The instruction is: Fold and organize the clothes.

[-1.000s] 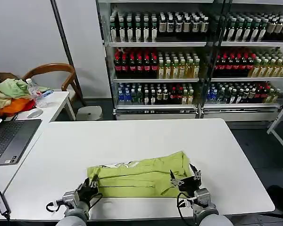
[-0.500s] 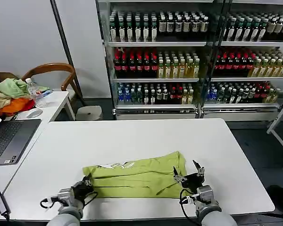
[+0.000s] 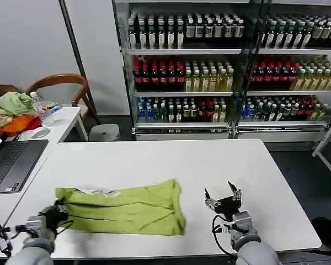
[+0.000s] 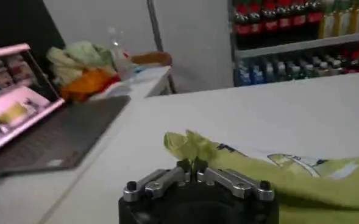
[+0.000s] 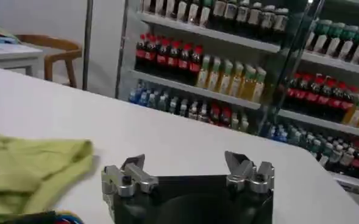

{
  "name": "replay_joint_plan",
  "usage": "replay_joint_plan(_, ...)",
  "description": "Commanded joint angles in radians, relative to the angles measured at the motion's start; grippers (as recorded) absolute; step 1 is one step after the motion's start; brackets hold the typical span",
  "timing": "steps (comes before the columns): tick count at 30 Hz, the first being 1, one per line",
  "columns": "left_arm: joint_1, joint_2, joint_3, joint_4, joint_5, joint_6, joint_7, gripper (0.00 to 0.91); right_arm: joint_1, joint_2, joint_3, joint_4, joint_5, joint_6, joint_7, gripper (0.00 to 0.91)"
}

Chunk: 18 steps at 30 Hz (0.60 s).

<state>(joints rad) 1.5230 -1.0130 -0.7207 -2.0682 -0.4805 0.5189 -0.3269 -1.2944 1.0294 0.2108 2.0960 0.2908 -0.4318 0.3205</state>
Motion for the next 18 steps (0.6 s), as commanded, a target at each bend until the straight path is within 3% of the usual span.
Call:
replay_joint_plan(1, 0.004, 0.031, -0.046, -0.054, 0.043, -0.003, 0.046, 0.030, 0.013, 0.001, 0.002, 0.004, 0.000, 0.002, 0.000, 0.907)
replay_joint_plan(10, -0.030, -0.089, 0.243, -0.167, 0.058, -0.041, 0.092, 0.040, -0.010, -0.011, 0.021, 0.019, -0.003, 0.001, 0.000, 0.907)
replay_joint_plan(18, -0.102, -0.155, 0.436, -0.092, 0.132, -0.113, 0.155, 0.040, -0.023, -0.008, 0.038, 0.018, -0.007, -0.002, 0.002, 0.907)
